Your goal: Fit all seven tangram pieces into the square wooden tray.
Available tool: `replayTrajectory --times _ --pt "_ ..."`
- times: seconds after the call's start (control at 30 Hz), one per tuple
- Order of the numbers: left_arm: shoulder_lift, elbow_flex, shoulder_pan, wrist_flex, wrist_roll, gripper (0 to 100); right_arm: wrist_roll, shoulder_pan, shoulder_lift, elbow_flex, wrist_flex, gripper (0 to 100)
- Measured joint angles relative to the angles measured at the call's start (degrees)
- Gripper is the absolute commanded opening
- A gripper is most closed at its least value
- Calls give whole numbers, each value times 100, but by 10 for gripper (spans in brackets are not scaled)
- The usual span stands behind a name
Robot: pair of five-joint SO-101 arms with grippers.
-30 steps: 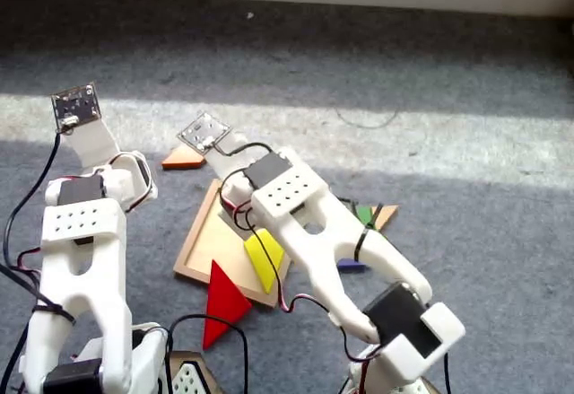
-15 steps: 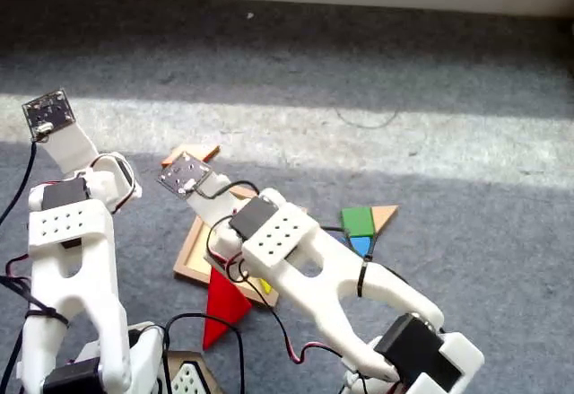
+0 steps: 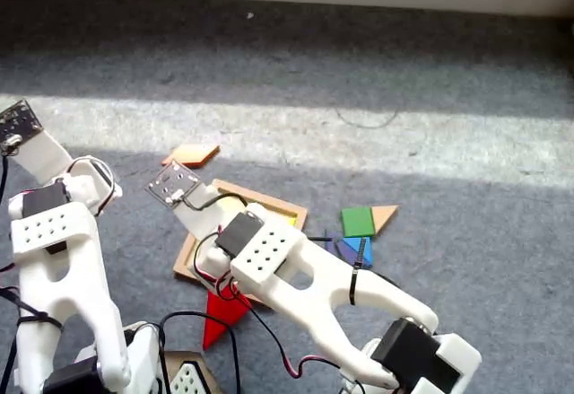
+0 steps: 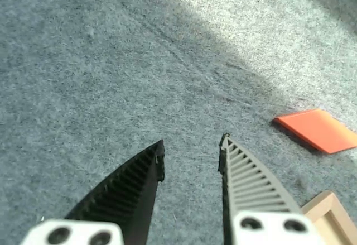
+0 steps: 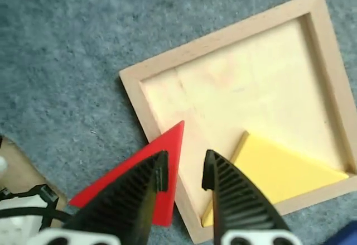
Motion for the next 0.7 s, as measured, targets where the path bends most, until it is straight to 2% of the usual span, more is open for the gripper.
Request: replayTrajectory --times 0.23,0.43,0.7 --pt "0 0 0 0 0 182 -193 -211 18 0 0 108" --pt "0 0 -62 -132 0 182 -448 -237 721 0 0 108" --pt "0 0 -53 -149 0 182 -475 -255 527 0 193 108"
